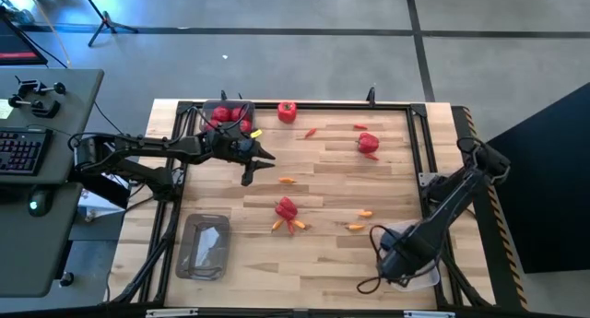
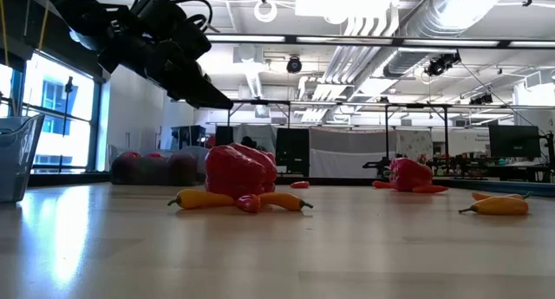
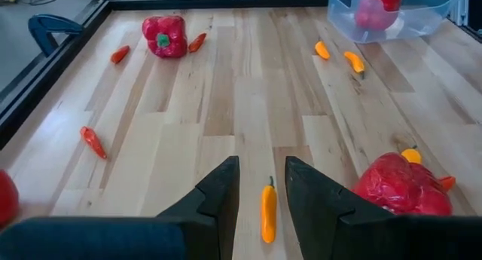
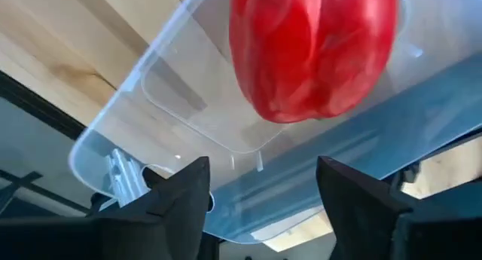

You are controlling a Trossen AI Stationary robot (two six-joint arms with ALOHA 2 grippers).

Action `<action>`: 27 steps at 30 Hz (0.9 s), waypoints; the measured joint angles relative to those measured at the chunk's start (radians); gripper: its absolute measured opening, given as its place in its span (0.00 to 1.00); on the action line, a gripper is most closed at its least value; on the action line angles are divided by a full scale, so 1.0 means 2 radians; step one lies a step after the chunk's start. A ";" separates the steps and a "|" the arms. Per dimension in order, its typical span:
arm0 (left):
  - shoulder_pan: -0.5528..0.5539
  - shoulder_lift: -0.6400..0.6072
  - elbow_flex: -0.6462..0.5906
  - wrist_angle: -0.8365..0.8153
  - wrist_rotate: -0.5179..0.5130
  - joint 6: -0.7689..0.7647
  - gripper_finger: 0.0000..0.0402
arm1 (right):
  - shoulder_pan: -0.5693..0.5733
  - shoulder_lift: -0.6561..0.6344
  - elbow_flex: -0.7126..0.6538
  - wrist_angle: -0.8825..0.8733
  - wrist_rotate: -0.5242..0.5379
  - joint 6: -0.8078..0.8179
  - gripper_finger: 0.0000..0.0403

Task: Sort produce into baskets
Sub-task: Adjust the red bell pepper in the transparent bin

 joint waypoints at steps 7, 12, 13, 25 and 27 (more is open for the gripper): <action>0.000 0.000 0.000 0.000 -0.001 0.000 0.23 | 0.022 0.000 -0.055 0.039 -0.004 0.002 0.50; 0.000 0.000 0.000 0.000 -0.004 0.000 0.23 | 0.022 0.000 -0.083 0.041 0.010 -0.003 0.50; 0.000 0.000 0.000 0.000 -0.005 0.000 0.23 | 0.022 0.000 -0.089 0.047 0.011 -0.007 0.50; 0.000 0.000 0.000 0.001 -0.009 0.000 0.23 | 0.021 0.000 -0.110 0.080 0.031 -0.010 0.20; 0.000 0.000 0.000 0.001 -0.009 0.000 0.23 | 0.021 0.000 -0.110 0.080 0.031 -0.009 0.11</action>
